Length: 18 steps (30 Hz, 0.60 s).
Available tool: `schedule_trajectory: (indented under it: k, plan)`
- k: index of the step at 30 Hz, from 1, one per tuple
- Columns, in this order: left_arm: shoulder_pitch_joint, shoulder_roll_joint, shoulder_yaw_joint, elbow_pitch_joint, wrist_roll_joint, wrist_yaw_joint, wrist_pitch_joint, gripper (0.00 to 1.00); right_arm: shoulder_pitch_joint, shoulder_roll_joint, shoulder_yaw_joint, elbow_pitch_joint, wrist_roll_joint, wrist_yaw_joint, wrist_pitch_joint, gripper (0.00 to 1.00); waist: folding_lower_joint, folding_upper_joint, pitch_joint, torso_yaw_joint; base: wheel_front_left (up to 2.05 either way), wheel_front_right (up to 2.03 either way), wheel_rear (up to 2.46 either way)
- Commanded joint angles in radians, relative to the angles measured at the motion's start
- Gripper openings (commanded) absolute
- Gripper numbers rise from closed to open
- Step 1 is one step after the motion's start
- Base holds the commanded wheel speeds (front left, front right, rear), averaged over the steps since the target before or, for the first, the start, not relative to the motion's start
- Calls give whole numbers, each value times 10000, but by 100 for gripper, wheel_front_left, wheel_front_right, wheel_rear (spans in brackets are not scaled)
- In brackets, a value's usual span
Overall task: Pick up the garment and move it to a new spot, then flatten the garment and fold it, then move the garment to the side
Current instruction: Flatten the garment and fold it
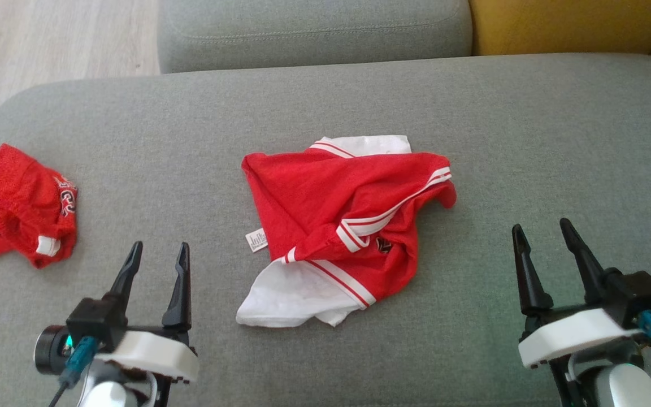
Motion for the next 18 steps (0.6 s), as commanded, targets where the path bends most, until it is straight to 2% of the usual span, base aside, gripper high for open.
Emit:
schedule_trajectory:
  k: [1, 13, 16, 18]
  plan:
    - [-400, 91, 472, -339, 121, -11, -61, 100, -245, -65, 185, -412, -43, 75, 1, 100, 0, 0, 6, 6, 0, 0, 0]
    - [-476, -12, 534, -380, 179, -39, -61, 100, -278, -57, 268, -437, -66, 75, 53, 100, 0, 0, 104, 97, 0, 0, 0]
    - [-544, -39, 543, -394, 203, -55, -61, 100, -387, -130, 624, -406, -77, 75, 160, 100, 0, 0, 189, 160, 0, 0, 0]
    - [-618, -68, 531, -397, 230, -72, -61, 100, -478, -272, 1204, -303, -2, 75, 389, 100, 0, 0, 267, 228, 0, 0, 0]
